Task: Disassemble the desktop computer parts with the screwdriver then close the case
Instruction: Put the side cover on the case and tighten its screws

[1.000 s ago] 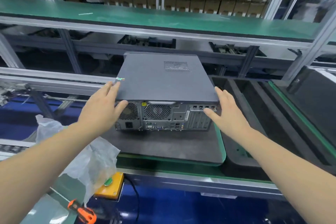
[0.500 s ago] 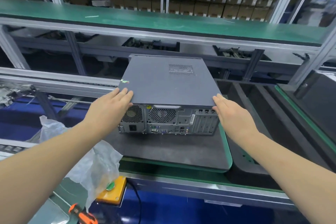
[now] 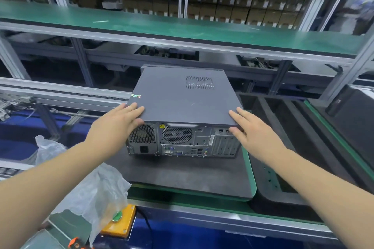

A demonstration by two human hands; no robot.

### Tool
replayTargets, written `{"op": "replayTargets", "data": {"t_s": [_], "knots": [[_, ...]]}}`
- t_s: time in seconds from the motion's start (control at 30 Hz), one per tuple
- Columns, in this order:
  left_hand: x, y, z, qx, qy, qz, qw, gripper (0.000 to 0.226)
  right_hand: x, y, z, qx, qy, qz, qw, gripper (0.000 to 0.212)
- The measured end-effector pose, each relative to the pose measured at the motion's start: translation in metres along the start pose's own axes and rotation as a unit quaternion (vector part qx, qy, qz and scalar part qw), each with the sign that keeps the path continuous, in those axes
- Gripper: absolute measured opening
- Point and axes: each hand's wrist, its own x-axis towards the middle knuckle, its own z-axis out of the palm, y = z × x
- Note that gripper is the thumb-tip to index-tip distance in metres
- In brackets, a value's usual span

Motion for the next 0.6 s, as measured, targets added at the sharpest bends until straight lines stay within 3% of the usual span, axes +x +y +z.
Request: {"op": "replayTargets", "data": {"t_s": [0.1,0.23,0.3,0.33,0.4,0.5,0.6], "knots": [[0.008,0.004,0.007,-0.077,-0.053,-0.086,0.992,0.047,0.008,0.002,-0.005,0.064,-0.026,0.041,0.997,0.062],[0.004,-0.004,0.007,-0.218,-0.011,-0.141,0.966,0.049,0.008,0.003,-0.002,0.193,-0.042,0.085,0.977,0.068],[0.006,-0.012,0.006,-0.358,-0.013,-0.236,0.903,0.060,0.013,0.005,-0.009,0.334,-0.071,0.150,0.928,0.090],[0.008,-0.014,0.007,-0.421,-0.035,-0.282,0.861,0.067,0.019,0.003,-0.010,0.417,-0.079,0.204,0.882,0.100],[0.015,-0.010,0.014,-0.480,-0.078,-0.338,0.805,0.078,0.033,-0.001,-0.004,0.513,-0.074,0.308,0.797,0.097],[0.022,-0.004,0.023,-0.450,-0.054,-0.362,0.814,0.072,0.049,-0.008,0.014,0.538,-0.053,0.388,0.747,0.069],[0.018,0.003,0.022,-0.418,-0.011,-0.361,0.833,0.057,0.041,-0.016,0.016,0.514,-0.050,0.406,0.754,0.053]]}}
